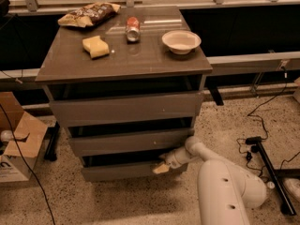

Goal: Open bottom drawer

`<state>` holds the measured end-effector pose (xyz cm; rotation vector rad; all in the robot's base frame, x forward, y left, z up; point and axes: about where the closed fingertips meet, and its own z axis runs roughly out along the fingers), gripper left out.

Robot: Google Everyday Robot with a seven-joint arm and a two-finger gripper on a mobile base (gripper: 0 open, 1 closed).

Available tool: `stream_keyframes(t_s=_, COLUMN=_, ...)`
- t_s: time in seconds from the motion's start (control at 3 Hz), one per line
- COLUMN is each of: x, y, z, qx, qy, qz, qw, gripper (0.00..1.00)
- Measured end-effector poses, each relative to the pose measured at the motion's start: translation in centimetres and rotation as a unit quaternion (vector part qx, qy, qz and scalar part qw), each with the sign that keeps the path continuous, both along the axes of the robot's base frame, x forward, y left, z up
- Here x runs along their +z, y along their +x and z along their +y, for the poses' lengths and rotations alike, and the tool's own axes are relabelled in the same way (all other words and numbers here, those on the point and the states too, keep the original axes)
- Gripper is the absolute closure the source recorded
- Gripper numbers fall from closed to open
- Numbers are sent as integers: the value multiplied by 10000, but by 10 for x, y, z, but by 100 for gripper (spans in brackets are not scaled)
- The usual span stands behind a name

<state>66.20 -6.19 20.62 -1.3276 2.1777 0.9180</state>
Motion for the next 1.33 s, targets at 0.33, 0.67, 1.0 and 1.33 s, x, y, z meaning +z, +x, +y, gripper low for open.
stream_keyframes(t_s=0.33, x=4, y=-1, z=-8, qx=-56, qy=-130, qz=-13, qw=9999, gripper=38)
stream_keyframes(t_s=0.67, x=4, y=-1, z=-8, qx=-56, qy=-130, qz=-13, qw=9999, gripper=15)
stream_keyframes(t_s=1.0, x=4, y=-1, z=-8, qx=-54, qy=-134, qz=-12, qw=9999, gripper=0)
stream_keyframes(t_s=1.33, x=-3, y=-10, z=-7, qx=168, qy=-634, qz=131, qw=9978, gripper=0)
